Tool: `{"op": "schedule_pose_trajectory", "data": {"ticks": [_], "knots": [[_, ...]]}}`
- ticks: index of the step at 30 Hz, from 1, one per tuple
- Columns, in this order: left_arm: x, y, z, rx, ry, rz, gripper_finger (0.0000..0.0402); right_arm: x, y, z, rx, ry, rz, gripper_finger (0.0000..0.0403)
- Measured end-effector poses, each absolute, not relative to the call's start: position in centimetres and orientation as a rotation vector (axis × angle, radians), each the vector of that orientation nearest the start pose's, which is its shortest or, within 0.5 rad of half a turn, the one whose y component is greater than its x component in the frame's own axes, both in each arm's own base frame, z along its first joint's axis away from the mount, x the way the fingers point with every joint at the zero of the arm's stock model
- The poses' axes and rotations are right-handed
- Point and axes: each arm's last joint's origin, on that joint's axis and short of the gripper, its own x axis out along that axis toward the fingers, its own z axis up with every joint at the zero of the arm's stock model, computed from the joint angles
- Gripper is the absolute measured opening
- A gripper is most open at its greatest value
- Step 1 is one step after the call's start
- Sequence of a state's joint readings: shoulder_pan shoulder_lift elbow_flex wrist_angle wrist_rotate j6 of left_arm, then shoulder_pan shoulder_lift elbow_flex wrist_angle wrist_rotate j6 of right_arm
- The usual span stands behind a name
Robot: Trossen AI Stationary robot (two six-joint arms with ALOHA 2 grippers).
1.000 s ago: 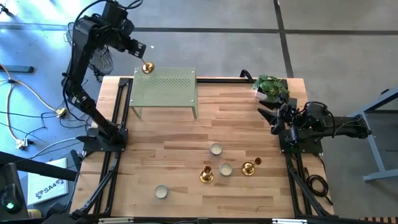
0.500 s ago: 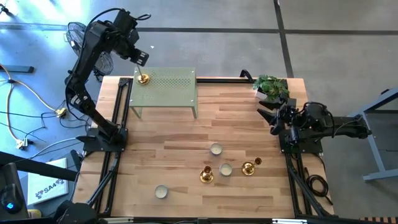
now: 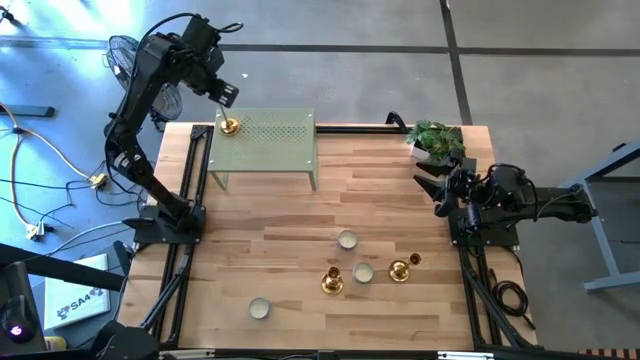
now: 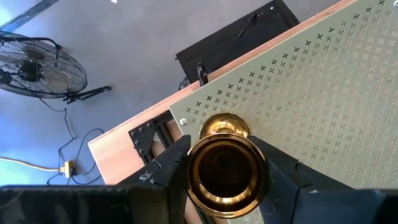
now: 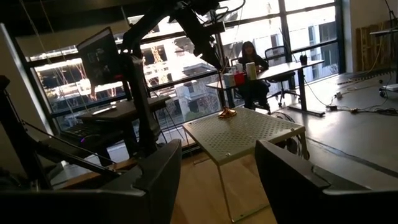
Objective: Pick & Place candle stick holders
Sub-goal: Put the top left gold candle holder on the shelf, then put the top right blue patterned round candle on the shelf
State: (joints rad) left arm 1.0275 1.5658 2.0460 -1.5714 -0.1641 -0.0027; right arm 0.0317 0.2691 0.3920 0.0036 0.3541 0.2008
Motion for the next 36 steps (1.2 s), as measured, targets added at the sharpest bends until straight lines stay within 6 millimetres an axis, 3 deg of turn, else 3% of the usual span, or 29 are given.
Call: {"op": "schedule_pose_trajectory", "data": {"ticks": [7, 25, 36], "knots": [[12.8, 21.8, 44.8, -0.506, 1.037, 1.026, 0.0184, 9.6, -0.7, 27.5, 0.221, -0.149, -0.3, 0.02], [11.9, 20.5, 45.9, -0.469, 0.991, 1.065, 0.019, 9.6, -0.6, 27.3, 0.221, -0.128, -0.29, 0.02], [10.9, 18.9, 48.0, -0.346, 0.848, 1.073, 0.0191, 9.6, -0.6, 27.3, 0.218, -0.128, -0.29, 0.02]]}}
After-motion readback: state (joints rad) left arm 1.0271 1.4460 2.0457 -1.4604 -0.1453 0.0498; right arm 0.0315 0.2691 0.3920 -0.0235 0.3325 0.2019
